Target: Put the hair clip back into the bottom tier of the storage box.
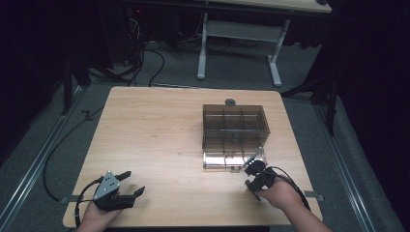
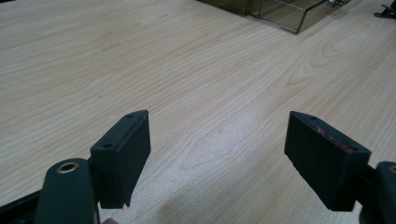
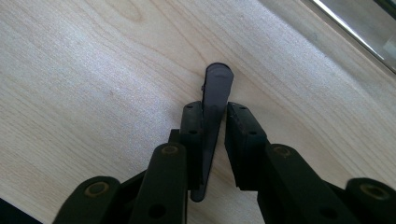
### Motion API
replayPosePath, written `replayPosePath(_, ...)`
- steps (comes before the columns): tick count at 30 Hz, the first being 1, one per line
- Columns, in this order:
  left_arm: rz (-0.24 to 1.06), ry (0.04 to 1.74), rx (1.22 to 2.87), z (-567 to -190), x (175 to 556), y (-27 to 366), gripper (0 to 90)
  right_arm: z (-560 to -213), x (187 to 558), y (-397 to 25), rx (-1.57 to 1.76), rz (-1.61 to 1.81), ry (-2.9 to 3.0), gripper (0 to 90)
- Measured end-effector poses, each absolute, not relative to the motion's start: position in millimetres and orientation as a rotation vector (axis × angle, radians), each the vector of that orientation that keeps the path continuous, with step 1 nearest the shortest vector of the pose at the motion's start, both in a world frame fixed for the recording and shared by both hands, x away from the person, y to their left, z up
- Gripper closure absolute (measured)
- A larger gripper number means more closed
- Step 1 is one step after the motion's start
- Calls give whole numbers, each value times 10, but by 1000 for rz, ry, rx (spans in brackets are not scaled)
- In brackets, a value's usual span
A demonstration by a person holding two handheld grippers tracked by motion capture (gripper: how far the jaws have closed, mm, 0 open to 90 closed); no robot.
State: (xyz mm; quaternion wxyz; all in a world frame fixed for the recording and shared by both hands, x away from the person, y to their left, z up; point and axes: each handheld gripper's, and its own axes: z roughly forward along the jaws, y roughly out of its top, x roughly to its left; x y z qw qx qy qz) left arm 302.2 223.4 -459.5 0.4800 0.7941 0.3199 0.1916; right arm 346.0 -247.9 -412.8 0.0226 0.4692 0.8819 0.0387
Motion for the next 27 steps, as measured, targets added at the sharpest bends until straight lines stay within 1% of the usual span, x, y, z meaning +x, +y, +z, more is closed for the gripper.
replayPosePath(3, 467, 780, 1937, -4595, 3022, 2234, 230, -4127, 3462, -2475, 1440, 113, 2735, 798)
replayPosePath(7, 467, 780, 1938, -4595, 3022, 2233, 231, -4121, 3469, -2461, 1432, 99, 2737, 803)
replayPosePath(27, 465, 777, 1940, -4594, 3023, 2236, 231, -4125, 3516, -2406, 1378, 34, 2769, 812)
